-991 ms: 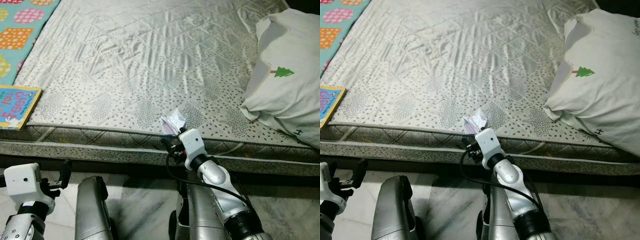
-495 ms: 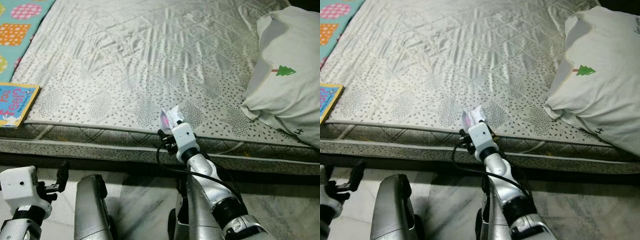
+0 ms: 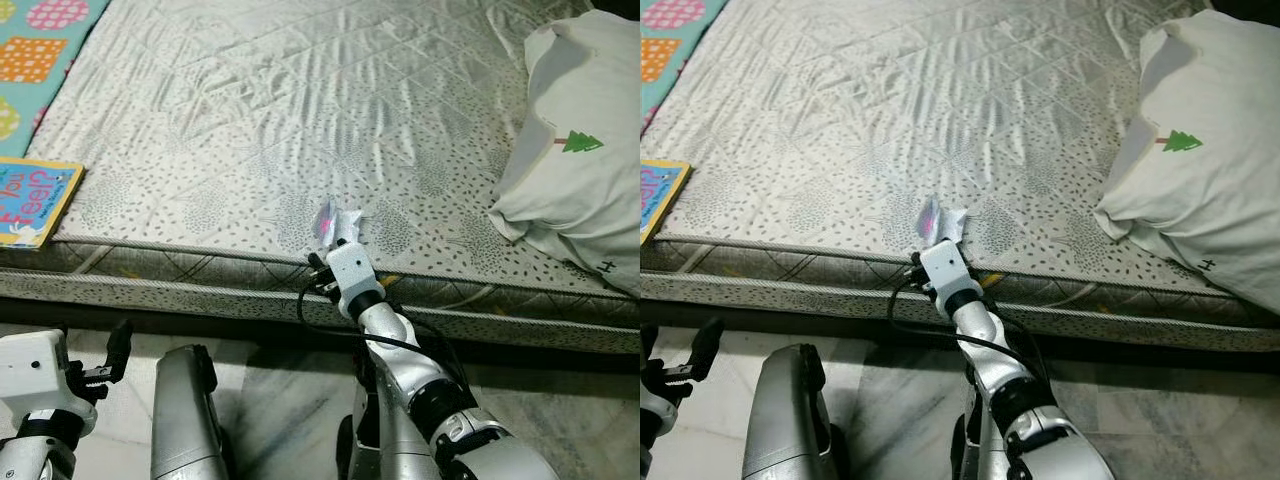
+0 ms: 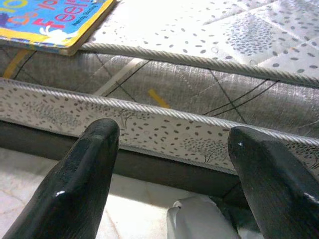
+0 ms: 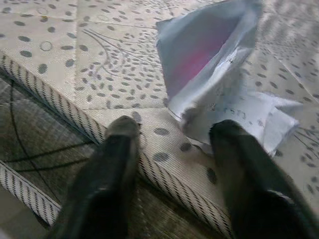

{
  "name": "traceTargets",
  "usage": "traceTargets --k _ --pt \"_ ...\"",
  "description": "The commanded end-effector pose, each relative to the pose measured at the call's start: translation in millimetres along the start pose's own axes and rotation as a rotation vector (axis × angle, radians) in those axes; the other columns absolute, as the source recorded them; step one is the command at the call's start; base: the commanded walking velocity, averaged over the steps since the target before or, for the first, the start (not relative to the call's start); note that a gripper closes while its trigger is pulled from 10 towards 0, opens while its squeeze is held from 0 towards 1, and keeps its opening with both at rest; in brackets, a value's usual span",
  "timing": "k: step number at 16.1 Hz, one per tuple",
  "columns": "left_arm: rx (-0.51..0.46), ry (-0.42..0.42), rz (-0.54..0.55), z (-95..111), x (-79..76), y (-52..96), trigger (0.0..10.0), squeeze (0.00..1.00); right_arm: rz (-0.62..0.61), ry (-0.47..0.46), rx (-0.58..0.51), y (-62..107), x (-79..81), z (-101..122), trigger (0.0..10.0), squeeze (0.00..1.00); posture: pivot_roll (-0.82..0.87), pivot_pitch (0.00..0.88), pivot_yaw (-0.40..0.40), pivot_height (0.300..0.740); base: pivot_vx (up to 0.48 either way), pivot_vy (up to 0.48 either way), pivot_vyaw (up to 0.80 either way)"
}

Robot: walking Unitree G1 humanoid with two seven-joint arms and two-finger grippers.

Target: Clean up the room

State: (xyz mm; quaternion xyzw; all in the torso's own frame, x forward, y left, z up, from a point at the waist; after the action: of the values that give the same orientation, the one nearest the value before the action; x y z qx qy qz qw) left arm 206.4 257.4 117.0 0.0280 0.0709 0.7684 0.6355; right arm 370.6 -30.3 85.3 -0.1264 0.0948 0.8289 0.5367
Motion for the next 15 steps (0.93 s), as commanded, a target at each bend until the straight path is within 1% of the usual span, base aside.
traceTargets --k 1,8,15 --pt "0.013 -0.012 0.014 -0.7 3.2 4.2 10.0 0.0 0.011 -0.007 0.023 2.4 5.0 -6.9 0.0 0.0 0.23 0.279 -0.09 0.503 0.0 0.0 0.0" --pt "0.018 -0.017 0.014 -0.7 2.7 4.5 10.0 0.0 0.011 -0.035 0.029 1.7 9.4 -8.5 0.0 0.0 0.23 0.279 -0.088 0.503 0.0 0.0 0.0" --pt "0.018 -0.017 0.014 -0.3 1.8 3.9 10.0 0.0 0.002 -0.087 0.037 -0.9 10.9 -7.1 0.0 0.0 0.24 0.279 -0.088 0.503 0.0 0.0 0.0"
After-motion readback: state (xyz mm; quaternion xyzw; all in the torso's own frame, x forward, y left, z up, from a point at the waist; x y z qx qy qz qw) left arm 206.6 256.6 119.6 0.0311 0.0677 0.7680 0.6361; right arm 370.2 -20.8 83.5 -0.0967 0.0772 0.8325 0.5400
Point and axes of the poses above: a point about 5 cm out from each wrist's last joint towards the gripper, its own y axis pointing back from the gripper into the wrist, its own z axis along the axis of the wrist's last joint, x = y × z, the point moved 4 cm from there along -y, pointing out of the wrist towards the gripper, and after that the axes turned 3 degrees about y, right-handed, at the moved point
